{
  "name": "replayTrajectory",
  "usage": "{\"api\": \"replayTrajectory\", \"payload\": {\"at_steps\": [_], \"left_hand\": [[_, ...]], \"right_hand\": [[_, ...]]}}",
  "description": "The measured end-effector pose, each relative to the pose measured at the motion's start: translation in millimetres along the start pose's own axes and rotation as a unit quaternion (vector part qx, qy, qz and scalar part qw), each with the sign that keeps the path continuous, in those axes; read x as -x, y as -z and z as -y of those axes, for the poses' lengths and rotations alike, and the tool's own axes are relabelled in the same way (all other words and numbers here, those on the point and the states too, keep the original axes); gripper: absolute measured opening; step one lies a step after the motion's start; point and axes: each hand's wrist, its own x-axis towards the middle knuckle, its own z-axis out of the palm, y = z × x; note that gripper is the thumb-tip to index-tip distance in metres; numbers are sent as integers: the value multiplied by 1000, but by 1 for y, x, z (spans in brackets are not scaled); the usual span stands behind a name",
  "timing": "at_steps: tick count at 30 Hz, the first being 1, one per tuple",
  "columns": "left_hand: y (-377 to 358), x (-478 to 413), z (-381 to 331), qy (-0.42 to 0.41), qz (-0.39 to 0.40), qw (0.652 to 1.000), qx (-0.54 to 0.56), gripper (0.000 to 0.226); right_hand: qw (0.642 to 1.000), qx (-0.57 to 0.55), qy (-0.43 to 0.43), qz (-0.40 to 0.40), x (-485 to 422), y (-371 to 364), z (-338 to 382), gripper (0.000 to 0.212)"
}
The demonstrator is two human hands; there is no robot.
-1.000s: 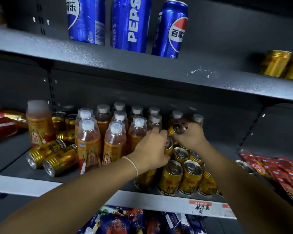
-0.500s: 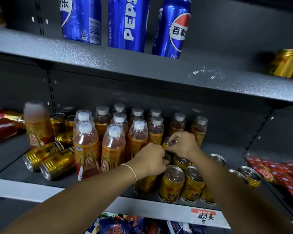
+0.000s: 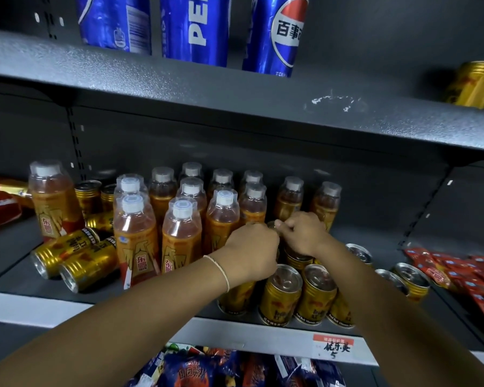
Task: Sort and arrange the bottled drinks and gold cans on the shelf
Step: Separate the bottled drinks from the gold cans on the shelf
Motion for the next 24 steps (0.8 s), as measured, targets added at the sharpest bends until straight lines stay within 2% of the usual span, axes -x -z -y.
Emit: {"api": "replayTrajectory", "payload": {"at_steps": [1, 3, 5, 7, 10, 12, 15, 18, 20, 24], "left_hand": [[5, -3, -3, -2, -15, 1000, 5, 5], [16, -15, -8, 1, -49, 999, 12, 23], [26, -33, -13, 4, -81, 996, 23, 28], [33, -55, -16, 8, -92, 995, 32, 29], [37, -91, -20, 16, -100, 995, 24, 37], [37, -111, -23, 32, -100, 994, -8, 49], [33, -132, -23, 45, -47, 998, -27, 63], [24, -143, -20, 43, 2, 999, 4, 55], [19, -147, -19, 49, 5, 999, 18, 57], [19, -151, -19, 47, -21, 999, 17, 50]], "right_hand": [[1000, -18, 7, 3, 1, 3, -3, 50], [996, -88, 14, -28, 1, 10, -15, 30], [988, -87, -16, -125, 1, 20, -28, 18], [976, -18, -74, -203, -2, 30, -44, 20], [963, -34, -124, -238, -12, 42, -68, 24], [968, -32, -132, -209, -19, 47, -78, 47], [979, -69, -129, -141, -30, 46, -83, 79], [980, -121, -129, -90, -43, 41, -83, 89], [981, -130, -125, -65, -49, 37, -81, 93], [983, -87, -136, -90, -52, 34, -83, 90]]}}
